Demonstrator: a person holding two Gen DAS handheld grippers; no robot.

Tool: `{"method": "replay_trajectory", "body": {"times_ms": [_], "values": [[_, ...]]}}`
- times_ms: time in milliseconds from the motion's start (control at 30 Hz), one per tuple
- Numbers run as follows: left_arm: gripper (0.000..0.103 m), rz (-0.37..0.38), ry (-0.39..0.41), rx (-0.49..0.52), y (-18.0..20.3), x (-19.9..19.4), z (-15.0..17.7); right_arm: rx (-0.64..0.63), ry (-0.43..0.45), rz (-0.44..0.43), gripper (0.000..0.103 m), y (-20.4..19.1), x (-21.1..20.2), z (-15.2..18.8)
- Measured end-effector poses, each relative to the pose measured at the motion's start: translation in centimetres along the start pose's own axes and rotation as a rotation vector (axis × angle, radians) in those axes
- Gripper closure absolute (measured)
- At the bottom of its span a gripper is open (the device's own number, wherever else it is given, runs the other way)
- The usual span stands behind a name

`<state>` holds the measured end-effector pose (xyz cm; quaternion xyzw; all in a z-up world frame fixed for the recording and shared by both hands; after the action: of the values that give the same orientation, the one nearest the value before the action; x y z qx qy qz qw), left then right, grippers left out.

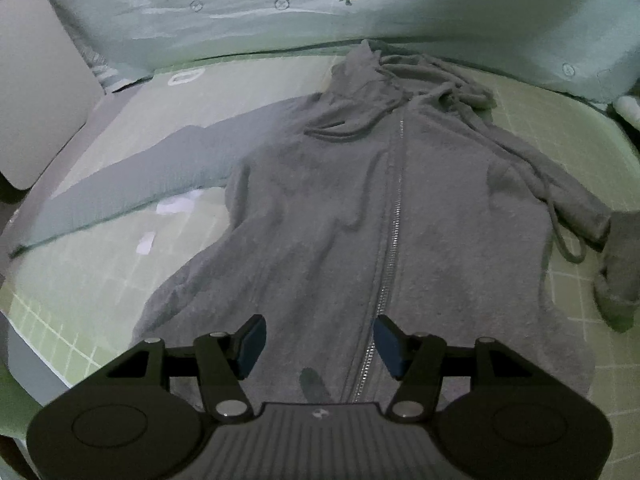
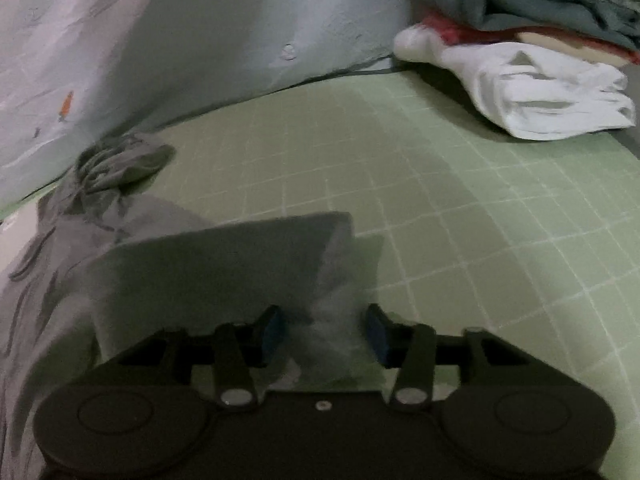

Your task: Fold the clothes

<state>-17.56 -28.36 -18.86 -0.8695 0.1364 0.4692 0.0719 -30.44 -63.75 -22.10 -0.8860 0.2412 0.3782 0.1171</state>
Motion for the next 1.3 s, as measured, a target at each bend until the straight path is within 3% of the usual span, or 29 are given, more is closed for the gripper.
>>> {"method": "replay_trajectory", "body": {"times_ms": [33,133,233,400,500,600,667,733,867,933,1067,1300], "values": [[0.042,-0.003,0.002,0.010,0.1,0.1,0.0,-0.008,0.004,-0.001,0.089,0.1,-0.1,0.0],[0.042,-0.004,0.004,0.034,0.7,0.1,0.2,-0.022,0.045,0.023,0.099,0.9,-1.7,-0.7],[0.042,-0.006,0.010,0.055,0.9,0.0,0.4,-0.045,0.135,0.120,0.099,2.4,-5.1,-2.2],[0.042,-0.015,0.001,0.058,1.0,0.0,0.8,-0.136,0.282,0.404,0.099,5.4,-12.8,-5.0],[0.042,-0.013,-0.015,0.048,1.1,0.4,0.9,-0.153,0.222,0.533,0.099,7.7,-13.2,-4.3],[0.042,-0.007,-0.023,0.048,1.4,0.5,1.1,-0.148,0.065,0.622,0.095,10.3,-11.1,-1.8],[0.042,-0.001,-0.024,0.059,1.7,0.5,1.3,-0.064,0.003,0.601,0.089,12.0,-10.5,0.3],[0.042,0.003,-0.026,0.074,1.9,0.4,1.5,0.043,0.004,0.550,0.067,13.2,-10.6,2.0],[0.042,-0.005,-0.032,0.078,1.6,0.5,1.7,0.224,-0.014,0.503,0.055,14.7,-10.1,5.4],[0.042,-0.011,-0.037,0.076,1.4,0.5,1.8,0.308,-0.025,0.491,0.040,15.4,-9.7,6.9],[0.042,-0.021,-0.041,0.090,1.0,0.4,1.9,0.442,0.010,0.465,0.035,16.8,-9.3,8.5],[0.042,-0.027,-0.043,0.103,0.7,0.2,1.8,0.641,0.163,0.285,0.029,19.2,-8.5,7.0]]}}
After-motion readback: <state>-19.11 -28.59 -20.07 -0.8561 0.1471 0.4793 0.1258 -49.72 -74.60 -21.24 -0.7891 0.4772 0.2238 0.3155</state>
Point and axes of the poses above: each gripper's, at about its wrist camera, not at the fingertips, and x roughly the way its jaws point, y to its right, z to its underside, the point moved 7 cm from there along x, roughly the way its jaws point, and after that the axes turned 14 degrees about -x, right-handed, at the moved point
